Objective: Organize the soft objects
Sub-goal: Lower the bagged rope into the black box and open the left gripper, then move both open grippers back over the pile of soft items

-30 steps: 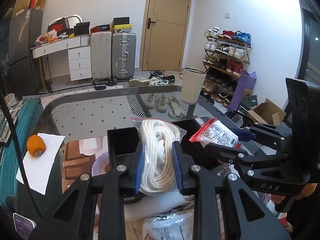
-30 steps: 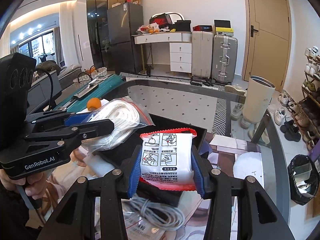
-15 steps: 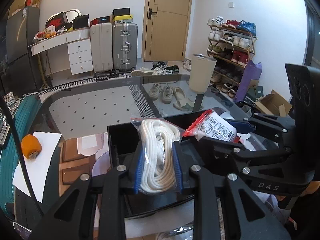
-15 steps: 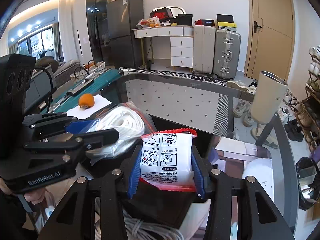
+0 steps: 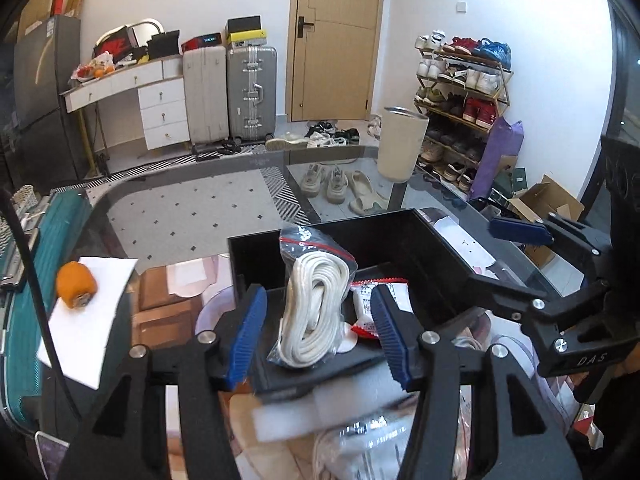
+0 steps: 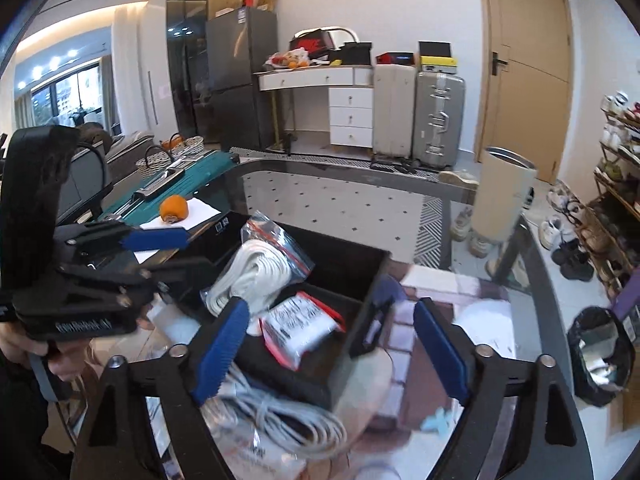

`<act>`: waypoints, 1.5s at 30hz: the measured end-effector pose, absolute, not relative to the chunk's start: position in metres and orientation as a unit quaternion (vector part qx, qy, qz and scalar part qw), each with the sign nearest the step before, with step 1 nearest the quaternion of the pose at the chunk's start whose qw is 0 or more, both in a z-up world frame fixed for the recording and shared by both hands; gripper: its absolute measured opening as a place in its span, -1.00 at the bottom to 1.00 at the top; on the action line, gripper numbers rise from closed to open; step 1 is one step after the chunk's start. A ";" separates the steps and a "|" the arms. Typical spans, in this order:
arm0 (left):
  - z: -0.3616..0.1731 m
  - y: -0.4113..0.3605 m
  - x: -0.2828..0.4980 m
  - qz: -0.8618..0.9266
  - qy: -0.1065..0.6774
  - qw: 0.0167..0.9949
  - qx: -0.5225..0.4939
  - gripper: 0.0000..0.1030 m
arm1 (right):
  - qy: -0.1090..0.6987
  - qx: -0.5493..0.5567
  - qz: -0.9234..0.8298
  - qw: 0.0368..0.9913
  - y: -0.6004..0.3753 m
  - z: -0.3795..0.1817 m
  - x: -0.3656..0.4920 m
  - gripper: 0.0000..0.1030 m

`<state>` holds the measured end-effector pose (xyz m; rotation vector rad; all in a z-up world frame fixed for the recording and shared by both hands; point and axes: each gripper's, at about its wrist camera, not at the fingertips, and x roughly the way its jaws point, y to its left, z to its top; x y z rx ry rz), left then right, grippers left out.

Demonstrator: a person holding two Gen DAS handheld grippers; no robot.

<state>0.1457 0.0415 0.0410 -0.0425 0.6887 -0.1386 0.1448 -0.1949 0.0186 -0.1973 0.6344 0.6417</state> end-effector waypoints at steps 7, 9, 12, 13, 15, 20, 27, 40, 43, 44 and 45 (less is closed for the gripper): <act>0.050 0.053 0.108 -0.032 0.305 0.951 -0.035 1.00 | 0.316 -0.085 0.300 0.896 -0.210 0.013 0.123 0.99; 0.049 0.057 0.101 -0.026 0.307 0.951 -0.041 1.00 | 0.322 -0.083 0.299 0.895 -0.212 0.010 0.117 0.99; 0.044 0.063 0.090 -0.007 0.314 0.949 -0.042 1.00 | 0.318 -0.085 0.295 0.897 -0.215 0.008 0.106 0.99; 0.042 0.064 0.086 -0.005 0.317 0.948 -0.042 1.00 | 0.319 -0.084 0.296 0.897 -0.215 0.008 0.103 0.99; 0.039 0.064 0.078 -0.005 0.321 0.946 -0.042 1.00 | 0.321 -0.082 0.298 0.895 -0.216 0.005 0.097 0.99; 0.029 0.057 0.064 -0.004 0.331 0.943 -0.035 1.00 | 0.330 -0.085 0.303 0.890 -0.214 -0.003 0.088 0.99; 0.016 0.045 0.048 -0.005 0.348 0.937 -0.023 1.00 | 0.339 -0.086 0.307 0.885 -0.215 -0.016 0.075 0.99; -0.002 0.028 0.017 -0.024 0.385 0.922 -0.026 1.00 | 0.352 -0.087 0.308 0.880 -0.224 -0.029 0.061 0.99; -0.009 0.025 0.013 -0.027 0.394 0.918 -0.036 1.00 | 0.356 -0.088 0.307 0.878 -0.223 -0.032 0.061 0.99; -0.011 0.024 0.014 -0.026 0.400 0.915 -0.039 1.00 | 0.356 -0.089 0.306 0.878 -0.223 -0.032 0.061 0.99; -0.012 0.023 0.014 -0.024 0.404 0.913 -0.041 1.00 | 0.353 -0.089 0.307 0.879 -0.223 -0.032 0.059 0.99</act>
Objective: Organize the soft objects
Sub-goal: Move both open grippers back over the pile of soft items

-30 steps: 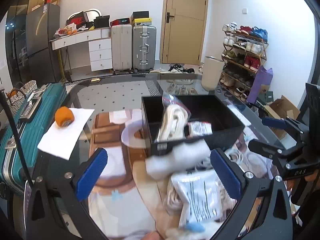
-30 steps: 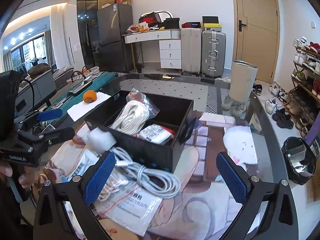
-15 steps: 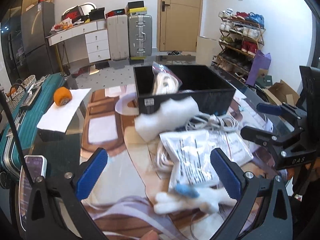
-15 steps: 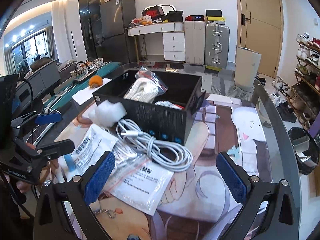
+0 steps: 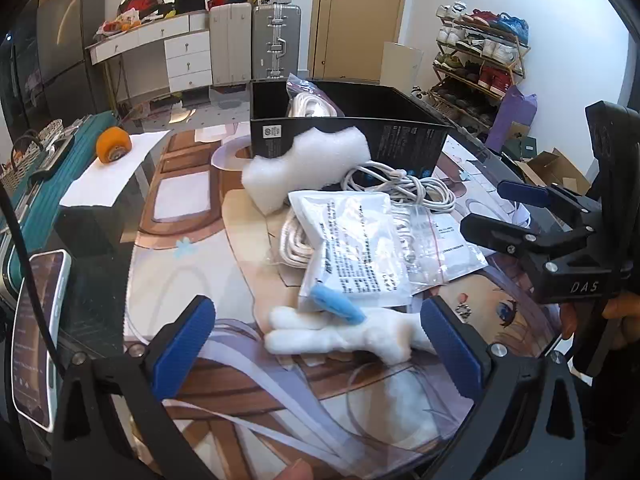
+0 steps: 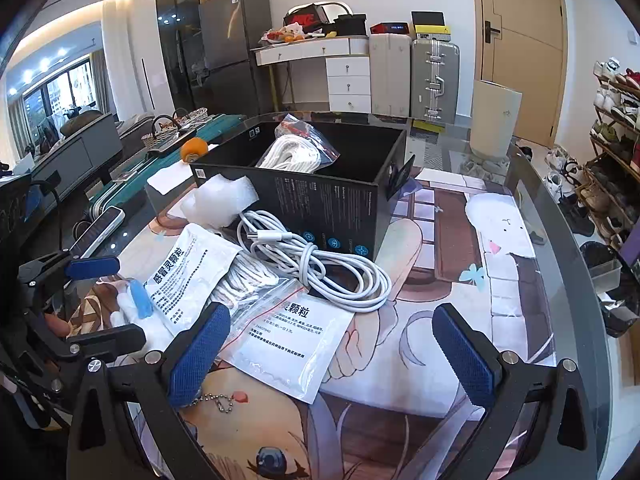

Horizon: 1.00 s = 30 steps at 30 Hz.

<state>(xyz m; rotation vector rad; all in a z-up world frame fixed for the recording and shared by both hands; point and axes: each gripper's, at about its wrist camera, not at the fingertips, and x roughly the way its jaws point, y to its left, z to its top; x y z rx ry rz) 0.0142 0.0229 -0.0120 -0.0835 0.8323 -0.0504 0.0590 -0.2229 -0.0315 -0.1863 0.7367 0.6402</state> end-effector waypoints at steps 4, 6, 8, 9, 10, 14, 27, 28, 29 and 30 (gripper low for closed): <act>-0.008 0.017 0.012 -0.032 0.405 0.912 -0.051 1.00 | 0.348 -0.088 0.306 0.882 -0.226 -0.028 0.056 0.99; -0.005 0.011 0.012 -0.038 0.403 0.913 -0.055 1.00 | 0.347 -0.086 0.306 0.883 -0.227 -0.027 0.055 0.99; -0.005 0.006 0.015 -0.038 0.405 0.912 -0.052 1.00 | 0.346 -0.084 0.304 0.884 -0.229 -0.026 0.054 0.99; -0.008 0.003 0.018 -0.030 0.408 0.911 -0.048 1.00 | 0.346 -0.083 0.305 0.883 -0.229 -0.027 0.054 0.99; -0.010 0.002 0.021 -0.024 0.411 0.910 -0.045 1.00 | 0.347 -0.084 0.304 0.883 -0.230 -0.027 0.054 0.99; -0.019 0.000 0.027 -0.027 0.422 0.905 -0.051 1.00 | 0.347 -0.085 0.303 0.884 -0.231 -0.028 0.053 0.99; -0.019 0.040 0.009 -0.019 0.443 0.895 -0.055 1.00 | 0.351 -0.088 0.304 0.881 -0.227 -0.030 0.052 0.99; -0.019 0.041 0.008 -0.017 0.442 0.895 -0.059 1.00 | 0.351 -0.088 0.305 0.881 -0.227 -0.031 0.052 0.99; -0.019 0.041 0.008 -0.021 0.442 0.895 -0.063 1.00 | 0.351 -0.090 0.305 0.881 -0.226 -0.031 0.052 0.99; -0.019 0.039 0.008 -0.023 0.442 0.895 -0.065 1.00 | 0.352 -0.090 0.305 0.881 -0.225 -0.031 0.052 0.99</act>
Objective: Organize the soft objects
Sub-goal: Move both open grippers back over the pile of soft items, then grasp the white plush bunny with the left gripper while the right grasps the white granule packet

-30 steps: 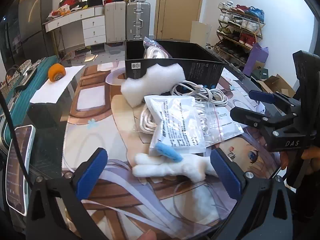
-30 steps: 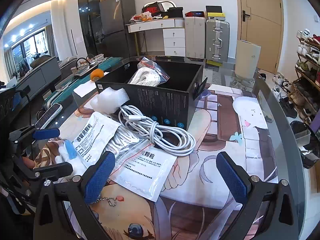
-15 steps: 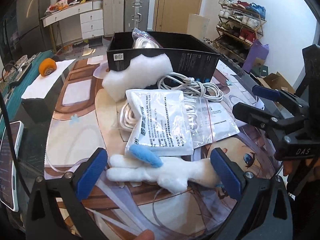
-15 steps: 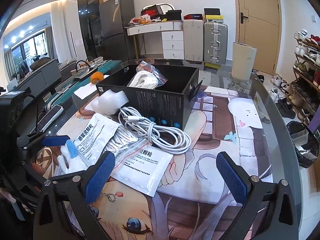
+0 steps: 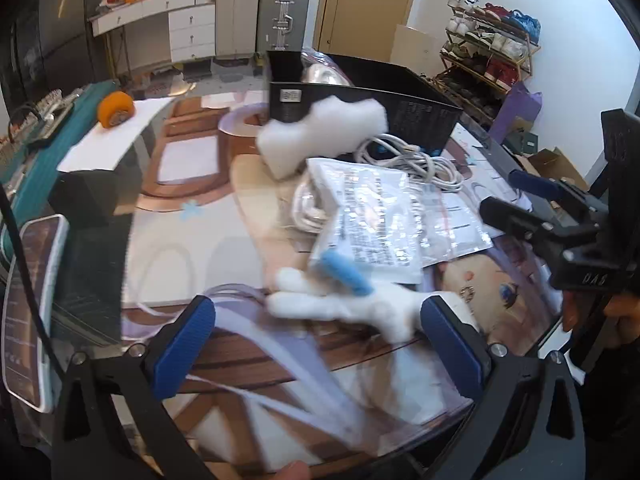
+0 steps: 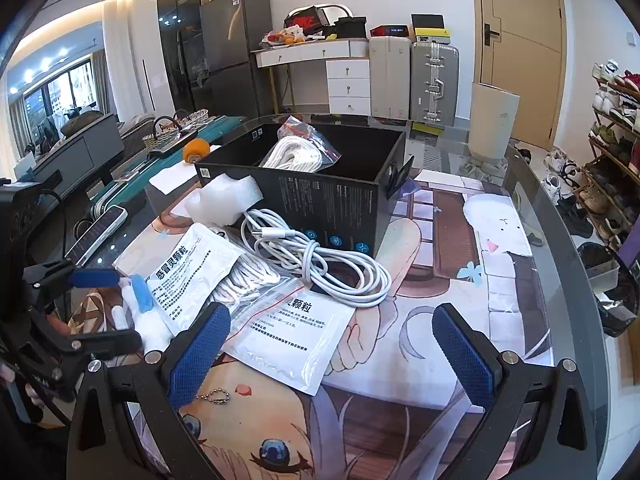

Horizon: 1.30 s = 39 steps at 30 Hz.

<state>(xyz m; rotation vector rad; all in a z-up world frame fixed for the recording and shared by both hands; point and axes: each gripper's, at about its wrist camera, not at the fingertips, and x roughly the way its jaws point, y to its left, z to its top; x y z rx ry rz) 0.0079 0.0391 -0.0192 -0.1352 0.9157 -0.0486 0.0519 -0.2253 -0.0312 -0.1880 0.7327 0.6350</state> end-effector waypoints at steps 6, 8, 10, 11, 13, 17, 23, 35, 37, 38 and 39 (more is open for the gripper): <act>-0.020 0.013 0.027 -0.025 0.450 0.888 -0.089 1.00 | 0.351 -0.092 0.303 0.881 -0.227 -0.031 0.051 0.99; -0.023 0.009 0.033 -0.011 0.452 0.888 -0.087 1.00 | 0.352 -0.096 0.295 0.883 -0.227 -0.031 0.053 0.99; -0.029 0.006 0.037 0.000 0.457 0.886 -0.077 1.00 | 0.352 -0.094 0.298 0.882 -0.227 -0.031 0.053 0.99; -0.028 0.004 0.035 -0.001 0.456 0.887 -0.068 1.00 | 0.351 -0.095 0.297 0.883 -0.227 -0.031 0.053 0.99; -0.029 0.008 0.032 -0.011 0.460 0.885 -0.070 1.00 | 0.352 -0.093 0.298 0.882 -0.226 -0.032 0.053 0.99; -0.028 0.021 0.021 -0.020 0.466 0.883 -0.062 1.00 | 0.354 -0.096 0.300 0.881 -0.224 -0.033 0.052 0.99; -0.028 0.048 0.010 -0.013 0.470 0.880 -0.063 1.00 | 0.353 -0.094 0.305 0.879 -0.220 -0.033 0.053 0.99; -0.028 0.048 0.008 -0.014 0.442 0.896 -0.045 -0.08 | 0.350 -0.129 0.349 0.859 -0.185 -0.032 0.043 0.99; -0.026 0.046 0.006 -0.031 0.433 0.900 -0.039 -0.21 | 0.352 -0.134 0.355 0.856 -0.179 -0.034 0.044 0.99; -0.026 0.045 0.005 -0.043 0.429 0.901 -0.040 -0.28 | 0.352 -0.137 0.358 0.854 -0.176 -0.034 0.044 0.99; -0.026 0.045 0.004 -0.055 0.424 0.903 -0.041 -0.33 | 0.351 -0.141 0.361 0.852 -0.172 -0.034 0.044 0.99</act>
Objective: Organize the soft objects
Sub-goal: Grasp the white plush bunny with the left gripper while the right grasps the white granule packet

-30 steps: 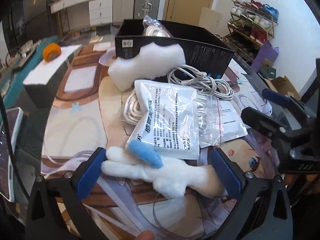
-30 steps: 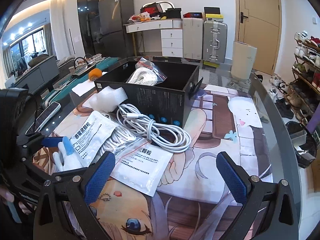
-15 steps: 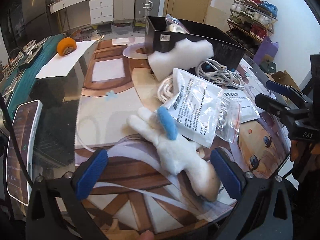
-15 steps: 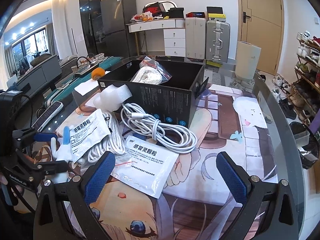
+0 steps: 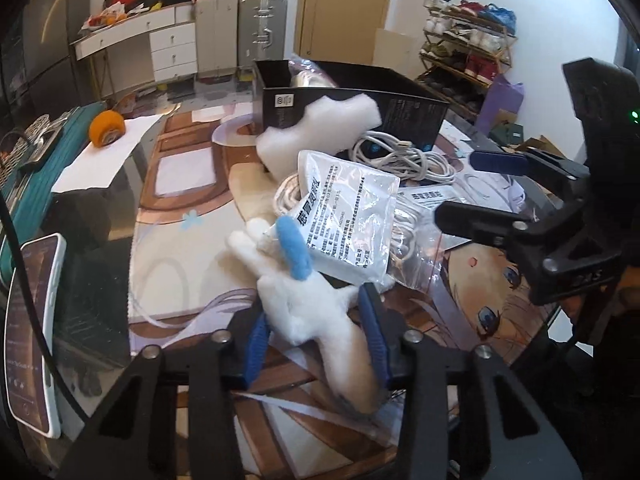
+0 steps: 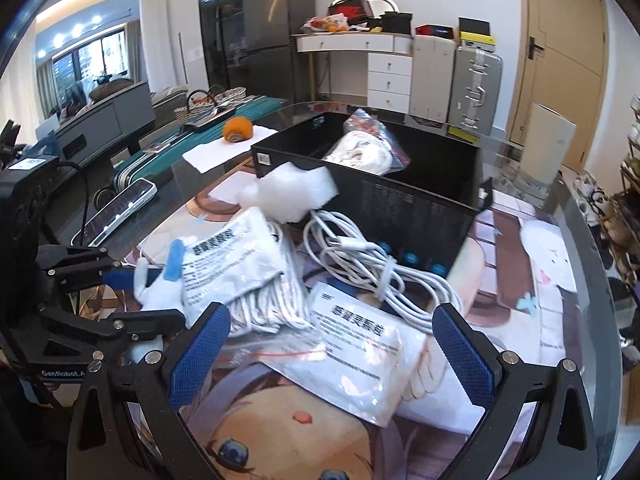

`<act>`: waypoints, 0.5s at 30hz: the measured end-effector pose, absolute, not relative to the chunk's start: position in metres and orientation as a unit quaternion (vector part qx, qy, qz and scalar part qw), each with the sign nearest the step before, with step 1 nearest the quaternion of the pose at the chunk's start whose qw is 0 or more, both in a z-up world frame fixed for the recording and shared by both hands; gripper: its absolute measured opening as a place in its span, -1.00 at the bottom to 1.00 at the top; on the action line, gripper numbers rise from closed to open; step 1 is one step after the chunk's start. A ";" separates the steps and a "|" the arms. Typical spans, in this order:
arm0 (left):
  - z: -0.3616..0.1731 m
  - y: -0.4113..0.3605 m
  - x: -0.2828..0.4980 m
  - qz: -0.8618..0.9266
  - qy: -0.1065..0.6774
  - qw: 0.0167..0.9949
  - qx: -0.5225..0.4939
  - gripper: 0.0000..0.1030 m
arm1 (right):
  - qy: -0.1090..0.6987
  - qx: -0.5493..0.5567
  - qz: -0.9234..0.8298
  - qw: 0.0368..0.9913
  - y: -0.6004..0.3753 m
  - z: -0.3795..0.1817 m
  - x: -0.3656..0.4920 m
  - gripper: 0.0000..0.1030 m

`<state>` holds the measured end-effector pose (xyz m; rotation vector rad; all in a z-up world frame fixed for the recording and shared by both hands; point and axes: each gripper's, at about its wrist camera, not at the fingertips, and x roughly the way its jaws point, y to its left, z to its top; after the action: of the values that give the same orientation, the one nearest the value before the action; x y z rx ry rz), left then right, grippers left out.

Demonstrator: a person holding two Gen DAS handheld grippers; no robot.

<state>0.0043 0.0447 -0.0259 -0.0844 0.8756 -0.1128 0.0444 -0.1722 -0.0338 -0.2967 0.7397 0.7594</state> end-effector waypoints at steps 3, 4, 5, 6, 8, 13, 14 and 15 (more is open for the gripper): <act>-0.026 0.046 0.004 -0.076 0.416 0.905 -0.046 -0.38 | 0.347 -0.155 0.371 0.847 -0.163 -0.033 0.045 0.99; -0.025 0.045 0.004 -0.084 0.415 0.905 -0.047 -0.38 | 0.346 -0.163 0.378 0.843 -0.158 -0.033 0.045 0.99; -0.025 0.044 0.003 -0.089 0.414 0.905 -0.046 -0.38 | 0.347 -0.168 0.380 0.841 -0.156 -0.033 0.045 0.99; -0.025 0.043 0.003 -0.097 0.414 0.904 -0.041 -0.38 | 0.348 -0.174 0.384 0.838 -0.152 -0.033 0.045 0.99; -0.024 0.042 0.002 -0.103 0.414 0.904 -0.040 -0.38 | 0.351 -0.186 0.393 0.829 -0.143 -0.035 0.046 0.99; -0.023 0.051 0.001 -0.109 0.416 0.902 -0.040 -0.38 | 0.354 -0.219 0.419 0.807 -0.117 -0.040 0.042 0.99; -0.023 0.053 0.001 -0.107 0.416 0.902 -0.042 -0.38 | 0.355 -0.223 0.425 0.802 -0.112 -0.042 0.042 0.99; -0.023 0.056 0.001 -0.107 0.417 0.902 -0.044 -0.38 | 0.355 -0.226 0.427 0.800 -0.108 -0.043 0.043 0.99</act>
<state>0.0011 0.0556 -0.0232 -0.0900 0.8616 -0.2204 0.0426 -0.1084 -0.0433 -0.4842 0.7622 0.9169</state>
